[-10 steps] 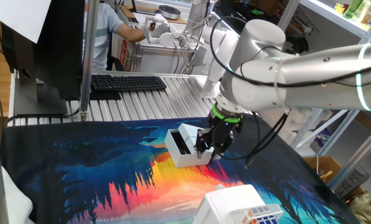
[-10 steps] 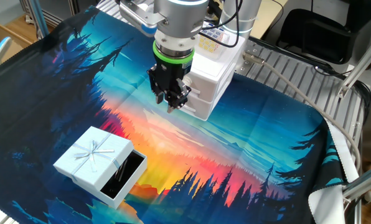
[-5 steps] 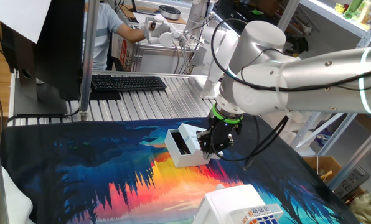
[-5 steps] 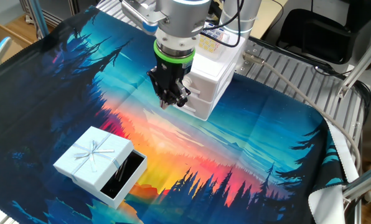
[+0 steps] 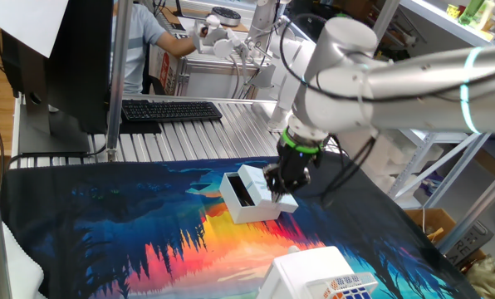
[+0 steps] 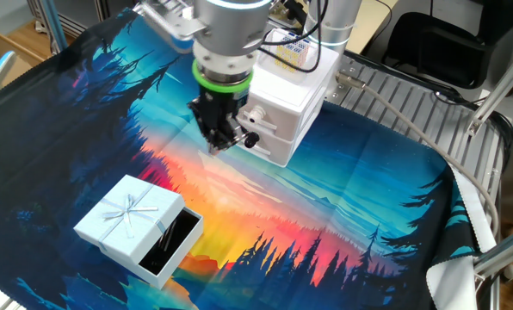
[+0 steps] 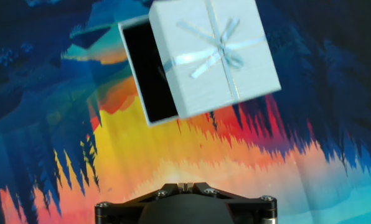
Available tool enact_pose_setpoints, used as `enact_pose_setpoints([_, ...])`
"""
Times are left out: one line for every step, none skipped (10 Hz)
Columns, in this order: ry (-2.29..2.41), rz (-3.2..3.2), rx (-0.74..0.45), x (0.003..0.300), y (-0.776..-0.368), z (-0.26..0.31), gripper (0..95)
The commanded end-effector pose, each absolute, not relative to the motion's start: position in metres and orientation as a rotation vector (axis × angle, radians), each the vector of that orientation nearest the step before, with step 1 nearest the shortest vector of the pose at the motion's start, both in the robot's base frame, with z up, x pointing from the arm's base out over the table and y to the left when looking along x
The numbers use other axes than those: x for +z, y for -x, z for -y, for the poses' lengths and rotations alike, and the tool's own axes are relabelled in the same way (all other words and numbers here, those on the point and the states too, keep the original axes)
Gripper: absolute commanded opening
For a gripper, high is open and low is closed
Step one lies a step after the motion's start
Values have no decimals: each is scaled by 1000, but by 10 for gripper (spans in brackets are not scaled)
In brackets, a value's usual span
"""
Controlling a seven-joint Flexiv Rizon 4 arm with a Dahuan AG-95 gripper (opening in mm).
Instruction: Slide the outer casing onto the gift box
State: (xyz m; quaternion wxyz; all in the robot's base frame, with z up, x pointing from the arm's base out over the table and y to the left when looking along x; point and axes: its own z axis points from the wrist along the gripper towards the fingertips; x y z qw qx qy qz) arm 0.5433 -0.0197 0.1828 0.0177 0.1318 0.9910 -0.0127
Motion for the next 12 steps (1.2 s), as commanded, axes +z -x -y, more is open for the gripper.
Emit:
enact_pose_setpoints([-409, -3078, -38, 181, -555, 28, 0])
enact_pose_setpoints([-409, -3079, -37, 179, -563, 33, 0])
enact_pose_setpoints([-406, -3079, -39, 178, -569, 37, 0])
enact_pose_setpoints([-402, -3083, -40, 175, -581, 45, 0])
enact_pose_setpoints([-397, -3084, -36, 176, -582, 47, 0])
enact_pose_setpoints([-400, -3094, 7, 179, -588, 55, 0])
enact_pose_setpoints([-401, -3094, 16, 178, -593, 61, 0])
enact_pose_setpoints([-403, -3094, 23, 178, -595, 64, 0])
enact_pose_setpoints([-394, -3093, 30, 177, -604, 75, 0])
enact_pose_setpoints([-325, -3124, 26, 178, -615, 87, 0])
enact_pose_setpoints([-287, -3141, 21, 178, -622, 94, 0])
enact_pose_setpoints([-263, -3143, 15, 176, -625, 97, 0])
